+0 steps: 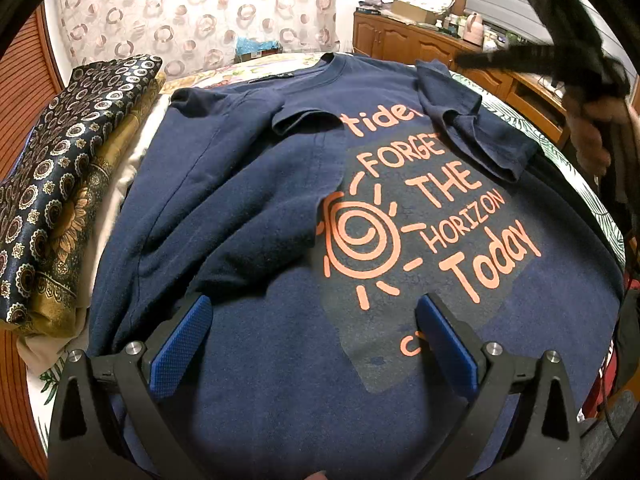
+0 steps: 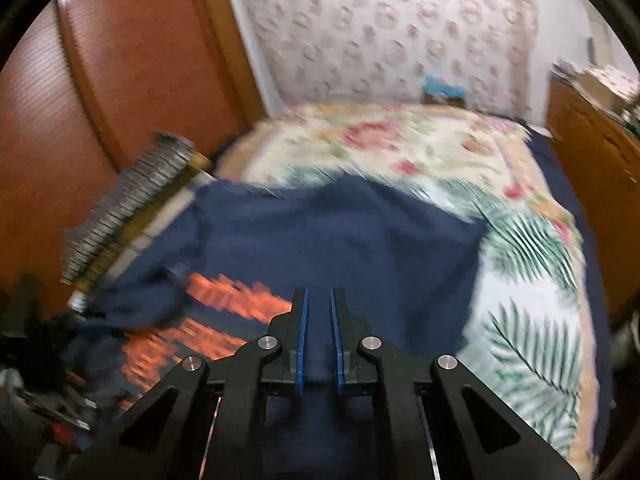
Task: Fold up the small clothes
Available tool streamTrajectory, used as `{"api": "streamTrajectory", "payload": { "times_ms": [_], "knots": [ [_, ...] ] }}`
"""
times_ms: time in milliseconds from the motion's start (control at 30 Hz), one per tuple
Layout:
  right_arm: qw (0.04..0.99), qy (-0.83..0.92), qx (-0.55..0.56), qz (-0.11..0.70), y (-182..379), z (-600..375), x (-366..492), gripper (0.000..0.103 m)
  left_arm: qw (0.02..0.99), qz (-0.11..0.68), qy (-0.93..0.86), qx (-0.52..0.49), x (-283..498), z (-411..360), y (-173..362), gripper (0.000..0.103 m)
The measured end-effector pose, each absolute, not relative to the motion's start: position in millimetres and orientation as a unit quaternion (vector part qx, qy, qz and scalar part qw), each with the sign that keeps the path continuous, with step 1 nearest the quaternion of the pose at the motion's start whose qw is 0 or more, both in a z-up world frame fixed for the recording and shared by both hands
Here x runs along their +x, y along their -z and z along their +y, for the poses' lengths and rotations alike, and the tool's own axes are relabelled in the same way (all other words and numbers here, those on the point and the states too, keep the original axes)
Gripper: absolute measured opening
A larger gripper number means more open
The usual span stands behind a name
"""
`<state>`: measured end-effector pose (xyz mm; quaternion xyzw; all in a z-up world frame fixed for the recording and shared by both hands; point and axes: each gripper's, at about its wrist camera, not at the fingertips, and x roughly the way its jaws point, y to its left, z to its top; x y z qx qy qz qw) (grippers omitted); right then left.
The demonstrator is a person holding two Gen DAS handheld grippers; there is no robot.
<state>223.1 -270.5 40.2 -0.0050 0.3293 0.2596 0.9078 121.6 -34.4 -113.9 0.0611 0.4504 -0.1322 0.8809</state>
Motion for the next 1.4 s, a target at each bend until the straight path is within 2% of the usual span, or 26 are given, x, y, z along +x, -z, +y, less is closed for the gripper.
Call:
{"api": "streamTrajectory", "payload": {
  "times_ms": [67,133,500,600,867,900,933,967,1100,1167,1233,1400],
  "knots": [
    [0.911,-0.259,-0.003,0.32,-49.6,-267.6,222.7,0.012,0.881,0.45,0.132,0.061,121.8,-34.4,113.8,0.102],
    [0.915,-0.248,-0.011,0.317,-52.5,-265.9,223.3,0.022,0.881,0.451,0.132,0.061,121.9,-34.3,113.9,0.102],
    [0.917,-0.18,-0.036,0.355,-17.7,-288.6,225.1,0.025,0.881,0.451,0.132,0.061,121.7,-34.3,113.7,0.103],
    [0.91,-0.186,-0.039,0.367,-12.0,-280.2,229.8,0.036,0.881,0.451,0.132,0.061,121.7,-34.4,113.7,0.103],
    [0.897,-0.167,-0.07,0.403,4.9,-257.8,258.9,0.041,0.881,0.451,0.132,0.061,121.6,-34.7,113.8,0.103],
    [0.896,-0.164,-0.074,0.405,5.8,-254.3,262.4,0.03,0.881,0.451,0.132,0.061,121.7,-34.6,113.6,0.103],
    [0.896,-0.169,-0.076,0.403,4.4,-250.1,264.9,0.009,0.881,0.451,0.132,0.061,121.5,-34.8,113.7,0.103],
    [0.896,-0.176,-0.079,0.4,1.8,-244.7,267.6,0.006,0.881,0.451,0.132,0.061,121.6,-34.8,113.6,0.103],
    [0.898,-0.214,-0.04,0.382,-16.3,-229.3,281.3,0.006,0.881,0.451,0.131,0.061,121.3,-35.2,113.5,0.103],
    [0.898,-0.239,-0.012,0.37,-26.2,-222.9,287.5,0.01,0.881,0.451,0.132,0.061,122.5,-34.7,114.0,0.102],
    [0.893,-0.253,-0.001,0.371,-30.8,-214.5,293.9,0.029,0.881,0.45,0.135,0.056,122.4,-33.1,113.3,0.102],
    [0.905,-0.232,-0.036,0.355,-27.9,-213.5,289.7,0.033,0.894,0.425,0.14,0.03,118.0,-18.0,98.0,0.102]
  ]
}}
